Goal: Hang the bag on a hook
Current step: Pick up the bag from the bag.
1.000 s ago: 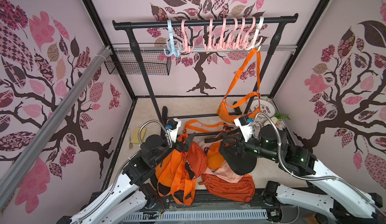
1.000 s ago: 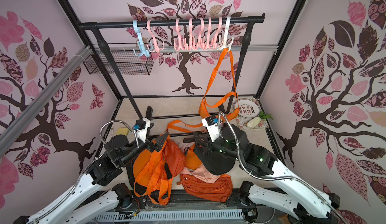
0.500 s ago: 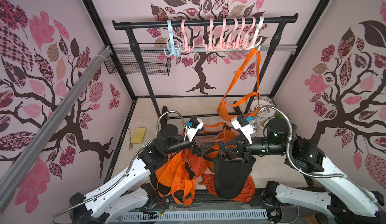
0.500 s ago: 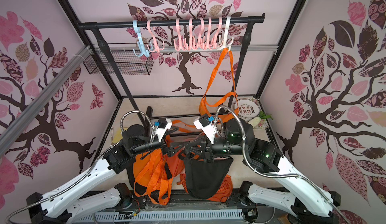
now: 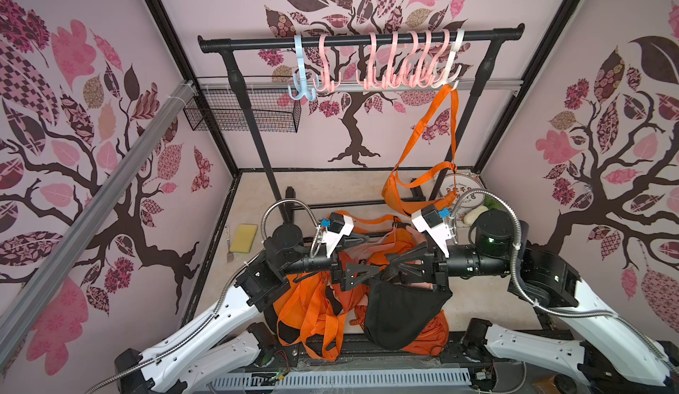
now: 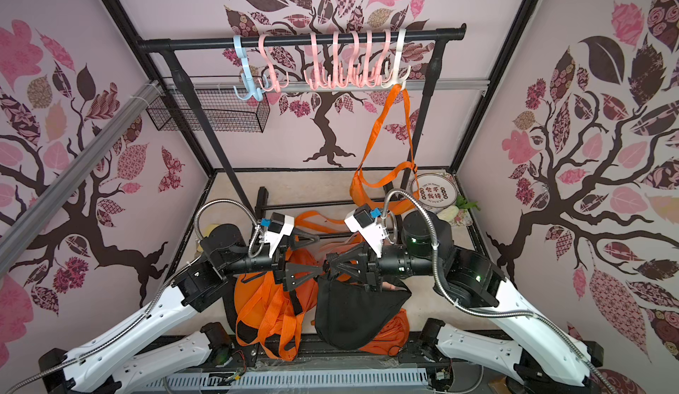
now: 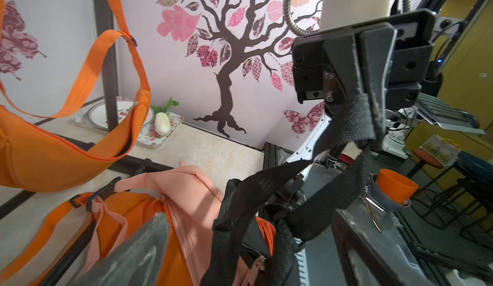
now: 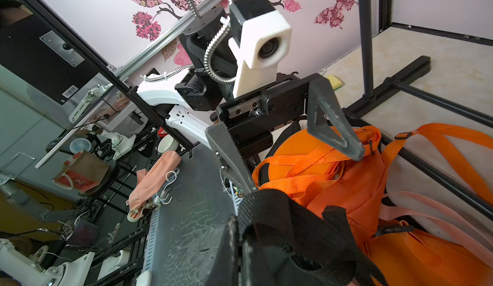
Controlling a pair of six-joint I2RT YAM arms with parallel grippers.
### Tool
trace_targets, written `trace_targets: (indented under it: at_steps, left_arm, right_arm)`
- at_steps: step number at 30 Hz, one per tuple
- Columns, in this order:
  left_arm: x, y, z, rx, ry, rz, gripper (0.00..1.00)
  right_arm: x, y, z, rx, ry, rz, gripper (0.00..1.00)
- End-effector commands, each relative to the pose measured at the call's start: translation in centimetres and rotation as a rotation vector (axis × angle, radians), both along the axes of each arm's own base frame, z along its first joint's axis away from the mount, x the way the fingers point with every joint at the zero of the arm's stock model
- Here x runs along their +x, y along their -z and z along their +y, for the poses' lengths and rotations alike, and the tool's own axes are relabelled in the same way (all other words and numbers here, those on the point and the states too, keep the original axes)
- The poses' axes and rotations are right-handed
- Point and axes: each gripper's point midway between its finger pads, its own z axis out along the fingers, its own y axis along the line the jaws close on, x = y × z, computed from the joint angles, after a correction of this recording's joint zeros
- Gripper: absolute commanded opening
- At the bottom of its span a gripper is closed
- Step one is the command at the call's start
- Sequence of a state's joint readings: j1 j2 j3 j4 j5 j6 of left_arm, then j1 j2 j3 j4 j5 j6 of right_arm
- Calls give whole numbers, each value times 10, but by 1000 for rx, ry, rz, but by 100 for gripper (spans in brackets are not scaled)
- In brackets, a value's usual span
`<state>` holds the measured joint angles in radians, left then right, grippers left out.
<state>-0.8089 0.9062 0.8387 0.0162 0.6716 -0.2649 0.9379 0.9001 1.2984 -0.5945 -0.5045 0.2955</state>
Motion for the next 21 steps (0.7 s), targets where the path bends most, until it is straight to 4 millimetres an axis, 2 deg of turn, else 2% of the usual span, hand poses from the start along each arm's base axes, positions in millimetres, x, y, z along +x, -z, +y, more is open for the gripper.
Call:
trace_targets:
  at_steps: [1, 4, 9, 11, 13, 17, 21]
  left_arm:
    - [-10, 21, -10, 21, 84, 99, 97]
    - [-17, 26, -14, 40, 98, 93, 96]
    - [-19, 28, -13, 52, 99, 93, 93]
    - [-20, 26, -13, 47, 101, 91, 90]
    - [-20, 23, -13, 43, 103, 90, 84]
    - [-18, 16, -15, 34, 101, 92, 60]
    - [-18, 8, -14, 16, 97, 90, 50]
  right_arm:
    - [5, -15, 6, 24, 0, -46, 0]
    - [5, -16, 13, 38, -24, -39, 0]
    - [4, -6, 18, 45, -39, -8, 0]
    - [10, -1, 16, 39, 4, -3, 0]
    - [21, 9, 15, 21, 65, 6, 0]
    - [32, 22, 14, 1, 128, 22, 0]
    - [43, 30, 11, -19, 191, 17, 0]
